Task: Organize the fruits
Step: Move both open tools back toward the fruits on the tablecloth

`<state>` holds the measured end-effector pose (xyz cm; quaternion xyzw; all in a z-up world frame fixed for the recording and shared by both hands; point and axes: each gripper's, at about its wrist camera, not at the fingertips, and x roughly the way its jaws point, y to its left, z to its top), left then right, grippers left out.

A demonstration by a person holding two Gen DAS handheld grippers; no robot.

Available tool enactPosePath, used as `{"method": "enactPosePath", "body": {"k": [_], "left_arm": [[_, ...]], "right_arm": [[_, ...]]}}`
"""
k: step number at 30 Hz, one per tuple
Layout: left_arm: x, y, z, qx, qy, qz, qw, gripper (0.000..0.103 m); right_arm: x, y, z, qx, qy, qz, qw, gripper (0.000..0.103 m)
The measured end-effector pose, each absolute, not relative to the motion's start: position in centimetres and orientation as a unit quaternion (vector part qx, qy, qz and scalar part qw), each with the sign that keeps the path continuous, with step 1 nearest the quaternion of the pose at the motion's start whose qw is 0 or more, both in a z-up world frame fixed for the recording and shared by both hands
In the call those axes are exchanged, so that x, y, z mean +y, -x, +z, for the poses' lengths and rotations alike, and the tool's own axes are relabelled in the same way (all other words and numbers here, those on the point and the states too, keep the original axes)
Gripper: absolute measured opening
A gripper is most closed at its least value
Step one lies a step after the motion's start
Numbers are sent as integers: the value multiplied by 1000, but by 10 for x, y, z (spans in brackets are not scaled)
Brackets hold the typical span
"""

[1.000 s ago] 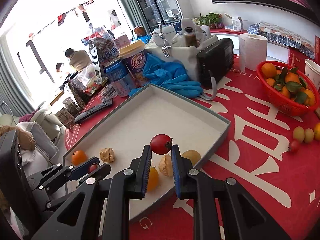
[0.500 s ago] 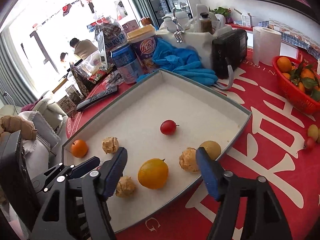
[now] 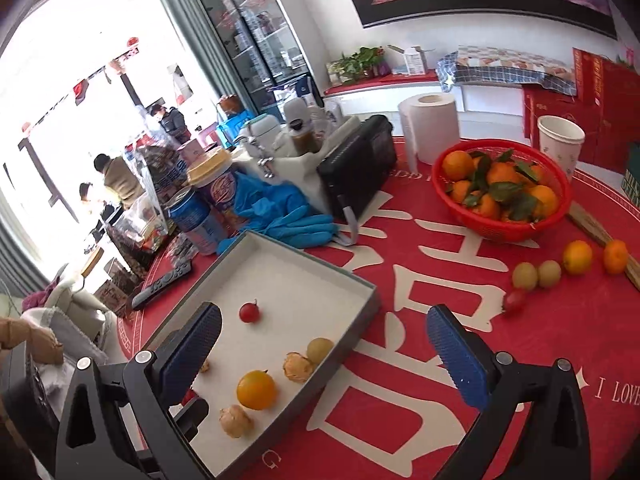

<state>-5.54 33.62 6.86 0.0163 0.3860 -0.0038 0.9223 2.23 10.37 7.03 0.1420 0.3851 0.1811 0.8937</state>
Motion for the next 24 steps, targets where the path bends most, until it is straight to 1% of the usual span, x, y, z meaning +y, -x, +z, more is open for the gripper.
{"method": "enactPosePath", "body": {"k": [8,12,19,24], "left_arm": [[278,48,85,381,-64,-59,921,80],[254,41,89,390,-68,-86,914,80],[218,28,108,383,-79,-118,913,80],[202,12,115,389,-73,-134,909,80]], "right_arm": [[8,-38,53,426,-222,50,876,103],[-40,-37,40,439,-274,6,856,103],[-99,-27,26,451,-334,-27,827,103],[-125,-21,14,465,-347,-47,813,103]]}}
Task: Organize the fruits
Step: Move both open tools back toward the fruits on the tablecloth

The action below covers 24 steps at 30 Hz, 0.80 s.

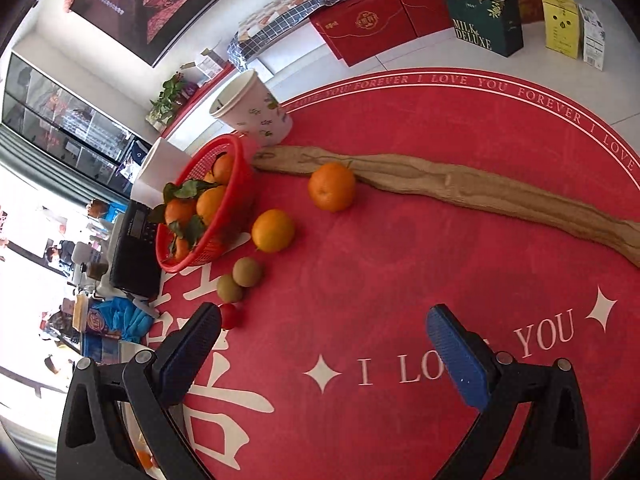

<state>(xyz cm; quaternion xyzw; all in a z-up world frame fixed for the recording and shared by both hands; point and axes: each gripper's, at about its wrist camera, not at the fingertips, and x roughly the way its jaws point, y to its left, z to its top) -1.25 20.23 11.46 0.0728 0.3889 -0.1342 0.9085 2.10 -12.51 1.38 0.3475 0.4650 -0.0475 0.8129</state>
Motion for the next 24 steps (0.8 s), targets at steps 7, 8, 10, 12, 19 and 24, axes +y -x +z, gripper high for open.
{"method": "enactPosePath", "body": {"k": [7,8,10,12,19,24], "left_arm": [[185,-14,90,405,-82,-144,899,80],[181,-18,83,410,-86,-146,896,80],[174,-28,70,418,-89,-146,892,80],[166,-37,58,422,-88,-150,890,80],[136,-66,24,421,-106,-160,887,79],[118,-80,9,428,-119,-165,881,77]], "right_arm": [[-150,-8,-1,487,-312,-82,812,103],[-150,-7,0,492,-299,-87,813,103],[-146,-5,0,496,-266,-94,821,103],[-138,-5,-1,502,-226,-94,829,103],[-100,-1,-12,511,-72,-106,850,103],[-102,7,-14,502,-60,-91,858,103]]}}
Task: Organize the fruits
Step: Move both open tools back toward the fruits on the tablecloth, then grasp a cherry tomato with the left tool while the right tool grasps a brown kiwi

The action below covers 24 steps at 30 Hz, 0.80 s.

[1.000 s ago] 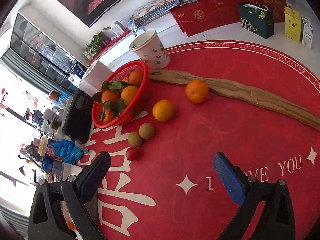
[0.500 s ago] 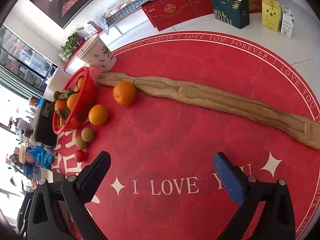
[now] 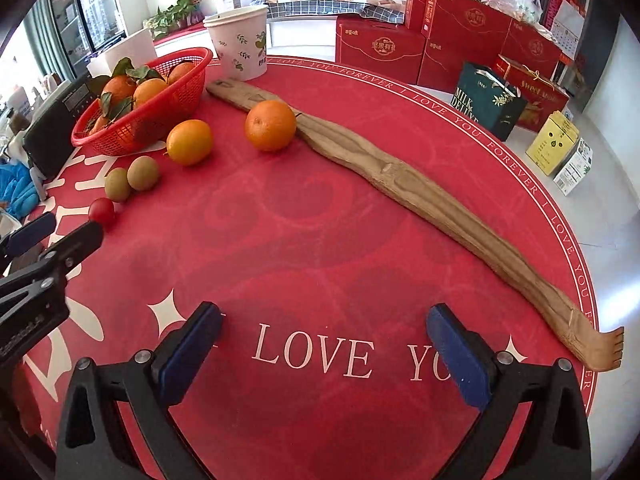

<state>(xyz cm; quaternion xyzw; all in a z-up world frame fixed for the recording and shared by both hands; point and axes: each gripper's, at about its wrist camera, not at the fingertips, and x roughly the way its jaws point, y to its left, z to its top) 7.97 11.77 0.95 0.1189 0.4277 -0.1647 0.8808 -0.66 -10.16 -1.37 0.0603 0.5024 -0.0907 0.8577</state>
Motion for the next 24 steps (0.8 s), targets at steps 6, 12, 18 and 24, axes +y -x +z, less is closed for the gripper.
{"method": "enactPosePath", "body": {"k": [6,12,18,24], "left_arm": [[112,-90,5,432,-103,-177,878,51],[118,-83,7,427,-99,-178,881,24],[154,-46,7,430,-98,-157,884,24],[194,-11,7,445,-76,-135,882,25]], "right_arm": [[-95,5,-14,490,-54,-87,865,103],[-94,5,-14,479,-46,-77,873,103],[-77,-13,-12,488,-46,-69,869,103],[-30,-46,-12,473,-37,-32,880,103]]}}
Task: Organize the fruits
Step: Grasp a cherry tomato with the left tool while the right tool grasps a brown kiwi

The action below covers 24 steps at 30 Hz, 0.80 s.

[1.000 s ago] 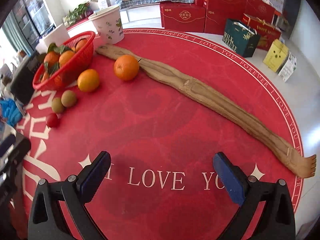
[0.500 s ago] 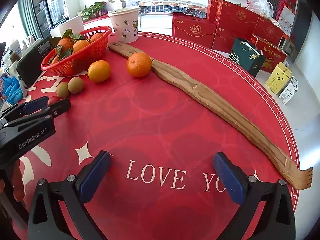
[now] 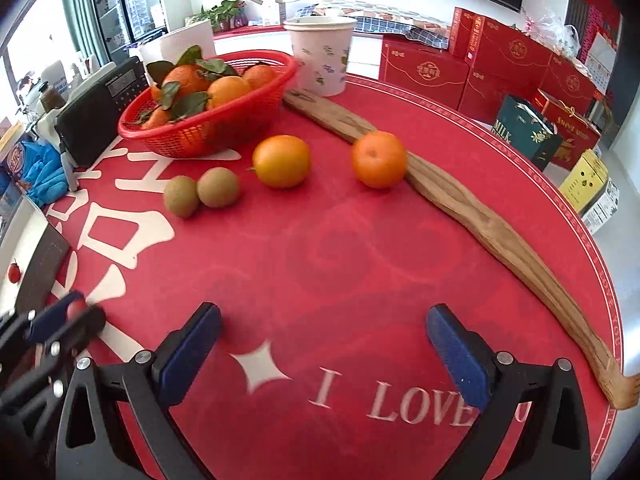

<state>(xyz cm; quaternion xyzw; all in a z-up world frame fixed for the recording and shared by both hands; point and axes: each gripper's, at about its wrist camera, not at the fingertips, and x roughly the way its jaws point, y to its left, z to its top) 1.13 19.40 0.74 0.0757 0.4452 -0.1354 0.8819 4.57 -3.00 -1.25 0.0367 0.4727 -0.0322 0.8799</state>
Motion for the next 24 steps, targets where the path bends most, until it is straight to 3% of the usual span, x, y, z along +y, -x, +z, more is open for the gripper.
{"method": "enactPosePath", "body": {"k": [7,10,12,14,24], "left_arm": [[214,4,8,454,-63,-130,879,25],[215,7,8,451,-67,-126,881,25],[216,8,8,452,-66,-124,881,25],[218,10,8,451,-66,-123,882,25],[226,21,8,446,-59,-118,885,25]], "right_arm": [[9,-77,-11,451,-59,-3,891,103],[17,-88,-12,443,-52,-11,895,96],[16,-92,-10,437,-64,-12,897,88],[18,-92,-8,430,-60,-8,901,55],[-29,-59,-1,438,-188,90,875,50]]}}
